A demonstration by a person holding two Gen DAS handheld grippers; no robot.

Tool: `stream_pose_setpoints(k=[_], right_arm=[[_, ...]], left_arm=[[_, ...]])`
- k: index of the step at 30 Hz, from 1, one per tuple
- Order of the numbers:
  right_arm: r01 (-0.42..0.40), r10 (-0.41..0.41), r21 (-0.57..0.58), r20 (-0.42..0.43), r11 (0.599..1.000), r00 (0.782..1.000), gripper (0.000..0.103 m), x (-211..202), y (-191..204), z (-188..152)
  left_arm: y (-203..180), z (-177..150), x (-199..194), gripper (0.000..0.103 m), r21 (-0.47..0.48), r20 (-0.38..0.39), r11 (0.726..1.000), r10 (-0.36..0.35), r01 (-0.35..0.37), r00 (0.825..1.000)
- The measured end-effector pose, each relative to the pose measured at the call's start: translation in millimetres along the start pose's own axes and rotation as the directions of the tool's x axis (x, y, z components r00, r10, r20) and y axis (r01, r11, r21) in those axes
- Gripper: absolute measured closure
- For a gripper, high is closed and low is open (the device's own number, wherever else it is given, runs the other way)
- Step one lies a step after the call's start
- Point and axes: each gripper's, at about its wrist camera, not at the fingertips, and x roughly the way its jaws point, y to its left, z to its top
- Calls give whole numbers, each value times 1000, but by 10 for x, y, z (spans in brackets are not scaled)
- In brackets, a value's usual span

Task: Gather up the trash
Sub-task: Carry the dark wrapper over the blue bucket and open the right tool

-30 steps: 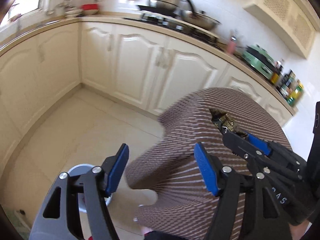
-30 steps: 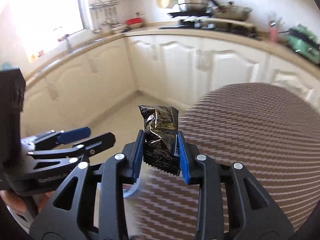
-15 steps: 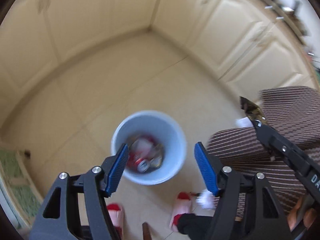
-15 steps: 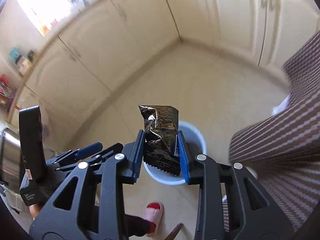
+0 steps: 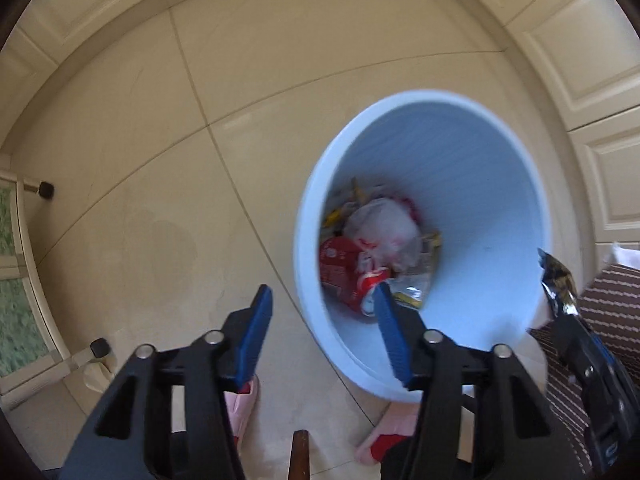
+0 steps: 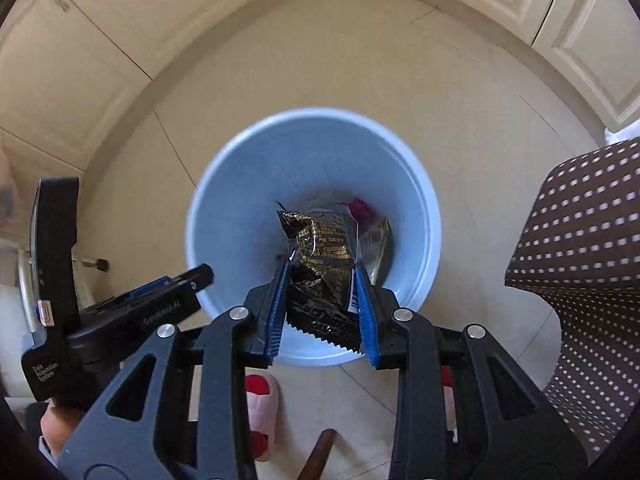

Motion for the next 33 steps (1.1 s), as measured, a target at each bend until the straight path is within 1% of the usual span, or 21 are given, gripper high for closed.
stream_pose_setpoints(k=[1, 2, 3, 4, 5, 7, 12, 14, 17, 20, 21, 24, 29, 32, 33], right_arm=[[7, -7, -7, -9, 1000, 1000, 71, 55, 11, -15], [10, -10, -11, -19, 1000, 1000, 71, 119, 24, -24], [13, -13, -14, -21, 1000, 1000, 71, 172, 57, -50], [23, -23, -25, -22, 999, 999, 71, 220, 82, -52], [30, -31, -32, -21, 999, 999, 71, 250, 95, -49], [34, -35, -33, -21, 999, 999, 71, 316, 110, -59], [40, -40, -29, -5, 999, 999, 71, 343, 103, -87], [42, -41, -29, 4, 999, 999, 71, 357, 91, -98], [34, -33, -28, 21, 999, 999, 70, 337, 81, -97], [36, -35, -21, 60, 999, 998, 62, 277, 52, -94], [33, -32, -17, 66, 999, 997, 57, 259, 36, -92], [35, -34, -15, 79, 999, 996, 57, 214, 7, -86], [46, -45, -11, 84, 999, 995, 56, 142, -33, -96], [54, -54, -2, 93, 999, 994, 56, 57, -96, -118], [58, -58, 1, 97, 998, 994, 55, 13, -116, -128]], left_arm=[[40, -5, 99, 65, -11, -19, 1000, -2, 2, 1000], [41, -17, 143, 70, -19, -28, 1000, -1, 0, 1000], [60, -27, 197, 81, -24, -37, 1000, -2, 1, 999], [79, -33, 234, 85, -23, -44, 1000, -20, 19, 999], [84, -38, 238, 85, -22, -38, 999, -28, 27, 999], [52, -55, 205, 85, -7, -29, 1000, -6, 6, 1000], [112, -35, 158, 86, -9, -34, 1000, -18, 18, 999], [69, -32, 238, 86, -4, -31, 1000, -13, 13, 999], [74, -25, 248, 86, -6, -33, 1000, -16, 16, 999], [54, -39, 283, 85, -2, -33, 1000, -11, 11, 999], [52, -37, 286, 85, 0, -33, 1000, -9, 9, 999], [36, -35, 337, 85, -2, -38, 1000, -11, 11, 999], [-20, -45, 363, 85, 1, -52, 1000, 7, -7, 999], [-47, -37, 300, 84, 2, -43, 1000, 15, -14, 999], [-62, -31, 245, 84, 5, -26, 1000, 26, -26, 999]])
